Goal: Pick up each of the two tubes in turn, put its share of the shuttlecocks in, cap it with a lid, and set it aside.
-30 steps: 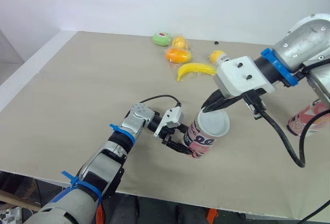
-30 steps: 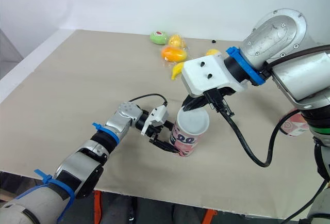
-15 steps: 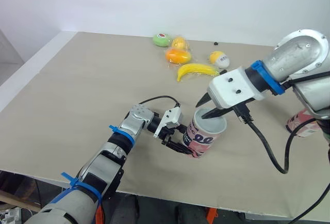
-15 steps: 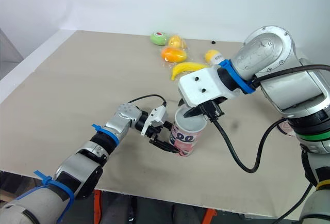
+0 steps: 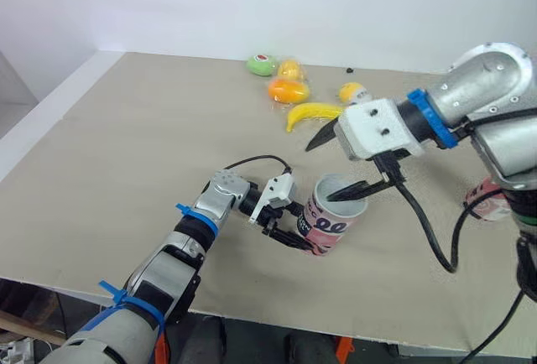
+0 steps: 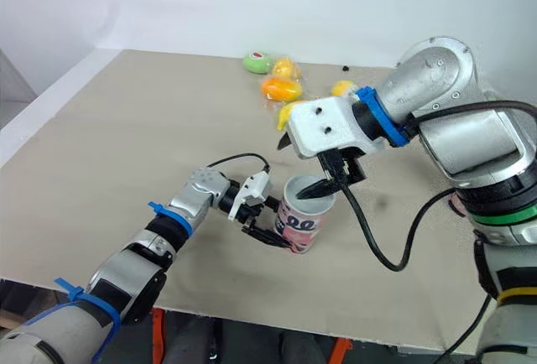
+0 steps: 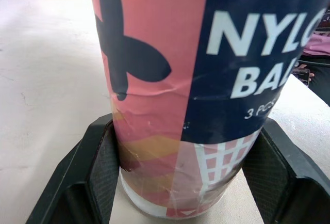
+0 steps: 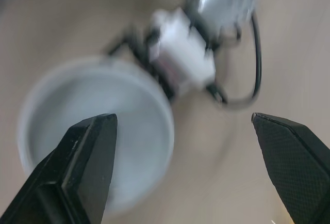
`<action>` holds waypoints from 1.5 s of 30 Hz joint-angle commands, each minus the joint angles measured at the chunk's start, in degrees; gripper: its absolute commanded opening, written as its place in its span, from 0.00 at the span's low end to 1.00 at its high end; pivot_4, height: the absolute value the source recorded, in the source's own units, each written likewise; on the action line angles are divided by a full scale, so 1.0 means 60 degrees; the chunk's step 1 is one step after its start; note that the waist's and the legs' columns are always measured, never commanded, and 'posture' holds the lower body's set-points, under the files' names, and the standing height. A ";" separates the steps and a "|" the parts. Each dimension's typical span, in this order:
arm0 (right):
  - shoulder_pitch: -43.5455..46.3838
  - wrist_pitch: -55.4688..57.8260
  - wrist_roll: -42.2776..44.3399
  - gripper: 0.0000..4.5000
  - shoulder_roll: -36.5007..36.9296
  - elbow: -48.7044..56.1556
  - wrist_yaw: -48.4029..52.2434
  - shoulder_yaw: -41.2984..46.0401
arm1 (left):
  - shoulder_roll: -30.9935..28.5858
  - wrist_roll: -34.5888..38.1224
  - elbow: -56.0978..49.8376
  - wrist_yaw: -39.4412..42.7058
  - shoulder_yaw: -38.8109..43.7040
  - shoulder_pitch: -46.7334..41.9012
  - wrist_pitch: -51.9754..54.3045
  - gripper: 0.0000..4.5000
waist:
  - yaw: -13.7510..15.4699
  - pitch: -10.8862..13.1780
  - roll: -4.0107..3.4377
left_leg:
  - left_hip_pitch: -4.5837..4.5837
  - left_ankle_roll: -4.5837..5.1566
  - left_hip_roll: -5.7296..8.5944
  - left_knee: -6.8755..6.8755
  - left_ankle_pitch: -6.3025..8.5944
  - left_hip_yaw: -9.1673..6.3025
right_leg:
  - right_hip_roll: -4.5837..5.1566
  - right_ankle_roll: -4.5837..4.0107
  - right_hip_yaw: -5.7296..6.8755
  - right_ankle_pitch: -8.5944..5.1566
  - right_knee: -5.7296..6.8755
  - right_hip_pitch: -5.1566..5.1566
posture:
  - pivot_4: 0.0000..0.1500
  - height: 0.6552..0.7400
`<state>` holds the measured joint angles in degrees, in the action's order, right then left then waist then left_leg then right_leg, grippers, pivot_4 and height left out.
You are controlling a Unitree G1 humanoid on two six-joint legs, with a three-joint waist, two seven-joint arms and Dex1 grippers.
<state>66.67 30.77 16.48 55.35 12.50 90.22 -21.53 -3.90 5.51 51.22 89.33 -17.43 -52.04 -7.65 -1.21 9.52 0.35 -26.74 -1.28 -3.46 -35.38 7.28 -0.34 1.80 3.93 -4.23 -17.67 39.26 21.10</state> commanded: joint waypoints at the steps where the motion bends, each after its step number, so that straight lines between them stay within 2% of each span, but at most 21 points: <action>1: 0.0608 0.0692 0.1086 0.94 0.0593 0.0095 0.0380 0.0934 | -0.0160 -0.0469 0.0415 -0.0052 -0.0272 0.0263 0.0125 0.70 | 0.0027 0.0002 0.0007 | -0.0007 0.0000 0.0000 0.0002 0.0000 -0.0002 | 0.0000 0.0001 0.0001 -0.0002 0.0000 0.0001 | 1.00 0.74; 4: 0.0226 0.0860 0.1547 0.72 0.1025 0.0540 0.0380 0.0988 | -0.0162 -0.0471 0.0441 -0.0055 -0.0264 0.0253 0.0102 0.70 | 0.0012 0.0001 0.0022 | -0.0008 -0.0005 0.0001 0.0005 0.0006 -0.0004 | 0.0000 0.0002 0.0003 -0.0007 -0.0013 0.0025 | 1.00 0.74; 6: 0.0081 0.0925 0.1679 0.46 0.1128 0.0722 0.0380 0.1006 | -0.0164 -0.0471 0.0448 -0.0052 -0.0263 0.0249 0.0100 0.70 | 0.0003 0.0000 0.0018 | -0.0008 -0.0006 0.0000 0.0004 0.0009 -0.0001 | 0.0000 0.0001 0.0001 -0.0007 -0.0013 0.0020 | 1.00 0.74; 8: -0.0152 0.1002 0.1786 0.31 0.1246 0.0973 0.0380 0.0911 | -0.0156 -0.0486 0.0458 -0.0045 -0.0265 0.0248 0.0085 0.70 | 0.0001 -0.0002 0.0012 | -0.0008 -0.0006 -0.0001 0.0004 0.0006 -0.0001 | 0.0000 -0.0006 0.0000 0.0001 -0.0007 0.0012 | 1.00 0.74; 9: -0.0275 0.1027 0.1792 0.19 0.1296 0.1074 0.0380 0.0841 | -0.0150 -0.0494 0.0465 -0.0045 -0.0262 0.0245 0.0076 0.70 | 0.0000 -0.0002 0.0013 | -0.0008 -0.0004 -0.0001 0.0003 0.0003 -0.0002 | -0.0002 -0.0005 0.0001 0.0003 -0.0005 0.0018 | 1.00 0.74; 10: -0.0385 0.1017 0.1744 0.15 0.1329 0.1138 0.0380 0.0768 | -0.0147 -0.0500 0.0479 -0.0047 -0.0258 0.0237 0.0067 0.70 | -0.0001 -0.0002 0.0013 | -0.0008 -0.0004 -0.0001 0.0000 0.0002 -0.0002 | -0.0002 -0.0004 0.0001 0.0004 -0.0005 0.0025 | 1.00 0.74; 11: -0.0581 0.0960 0.1563 0.03 0.1314 0.1188 0.0362 0.0641 | -0.0141 -0.0499 0.0487 -0.0054 -0.0250 0.0223 0.0067 0.70 | -0.0001 -0.0001 0.0016 | -0.0008 -0.0005 -0.0001 -0.0001 0.0002 -0.0002 | -0.0001 -0.0002 0.0001 0.0003 -0.0005 0.0032 | 1.00 0.74; 18: -0.1514 0.0297 0.0135 0.01 0.1047 0.1193 0.0197 -0.0399 | -0.0147 -0.0491 0.0542 -0.0069 -0.0213 0.0175 0.0050 0.70 | 0.0000 -0.0006 0.0010 | -0.0007 -0.0005 -0.0001 -0.0003 0.0002 -0.0001 | -0.0003 0.0000 -0.0001 0.0002 -0.0008 0.0036 | 1.00 0.74; 25: -0.2191 -0.0221 -0.0768 0.01 0.0888 0.1012 0.0360 -0.1043 | -0.0140 -0.0452 0.0519 -0.0098 -0.0173 0.0157 0.0078 0.70 | -0.0007 -0.0080 0.0087 | 0.0043 -0.0007 -0.0010 -0.0002 0.0004 0.0000 | -0.0008 0.0000 0.0000 -0.0001 -0.0009 0.0000 | 1.00 0.74; 30: -0.1469 0.0839 0.0968 0.01 0.0408 0.0562 0.0152 0.0940 | -0.0136 -0.0421 0.0408 -0.0066 -0.0145 0.0201 0.0128 0.70 | -0.0009 -0.0109 0.0116 | 0.0063 -0.0010 -0.0025 -0.0001 0.0005 0.0005 | -0.0007 -0.0050 0.0005 -0.0022 -0.0009 -0.0009 | 1.00 0.74; 33: -0.0967 0.1544 0.1681 0.01 0.0120 0.0238 -0.0605 0.2111 | -0.0137 -0.0397 0.0365 -0.0125 -0.0100 0.0236 0.0100 0.70 | -0.0008 -0.0105 0.0112 | 0.0056 -0.0008 -0.0025 0.0000 0.0004 0.0012 | -0.0003 -0.0081 0.0004 0.0000 -0.0009 0.0001 | 1.00 0.74; 35: -0.0897 0.2115 0.2160 0.17 0.0339 0.0287 -0.1067 0.3029 | -0.0132 -0.0369 0.0326 -0.0163 -0.0054 0.0268 0.0044 0.70 | 0.0036 -0.0095 0.0100 | 0.0012 -0.0008 -0.0023 0.0017 0.0004 0.0005 | -0.0009 -0.0039 0.0005 0.0017 -0.0008 0.0008 | 1.00 0.74; 36: -0.1108 0.2228 0.2366 0.20 0.0519 0.0476 -0.1106 0.3368 | -0.0123 -0.0357 0.0318 -0.0186 -0.0031 0.0276 0.0015 0.70 | 0.0039 -0.0094 0.0101 | 0.0010 -0.0010 -0.0020 0.0017 0.0006 -0.0001 | -0.0012 -0.0034 0.0005 0.0011 -0.0008 0.0030 | 1.00 0.74; 41: -0.4609 0.3509 0.3388 0.70 0.1291 0.2126 -0.1960 0.6419 | 0.0107 -0.0093 0.0243 -0.0237 0.0180 0.0267 -0.0326 0.70 | 0.0114 -0.0095 0.0134 | 0.0002 -0.0023 -0.0011 0.0021 0.0028 -0.0013 | -0.0014 -0.0028 0.0001 -0.0018 -0.0023 -0.0015 | 1.00 0.74; 43: -0.5390 0.3737 0.3749 0.92 0.1201 0.2517 -0.2438 0.7095 | 0.0156 0.0001 0.0164 -0.0127 0.0246 0.0293 -0.0263 0.85 | 0.0065 -0.0081 0.0065 | -0.0005 -0.0020 -0.0009 0.0012 0.0029 -0.0002 | -0.0012 -0.0021 -0.0011 -0.0018 -0.0016 -0.0004 | 1.00 0.74; 44: -0.5763 0.3818 0.3875 1.00 0.1129 0.2701 -0.2672 0.7366 | 0.0175 0.0077 0.0110 -0.0042 0.0300 0.0305 -0.0231 0.91 | 0.0036 -0.0072 0.0022 | -0.0005 -0.0019 -0.0008 0.0008 0.0028 0.0002 | -0.0012 -0.0016 -0.0015 -0.0013 -0.0013 -0.0002 | 1.00 0.74; 45: -0.6299 0.3929 0.3971 1.00 0.0981 0.2928 -0.2938 0.7753 | 0.0213 0.0199 0.0015 0.0072 0.0365 0.0319 -0.0154 0.99 | 0.0004 -0.0068 0.0004 | -0.0005 -0.0009 -0.0003 0.0009 0.0021 0.0002 | -0.0014 -0.0009 -0.0021 -0.0009 -0.0010 0.0003 | 1.00 0.74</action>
<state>31.34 53.42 38.12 61.67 26.49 75.57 19.22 -3.21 5.57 52.28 88.98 -15.92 -50.16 -9.12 -1.18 9.11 0.38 -26.77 -1.32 -3.48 -35.32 7.39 -0.34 1.69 3.88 -4.36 -17.73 39.22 21.12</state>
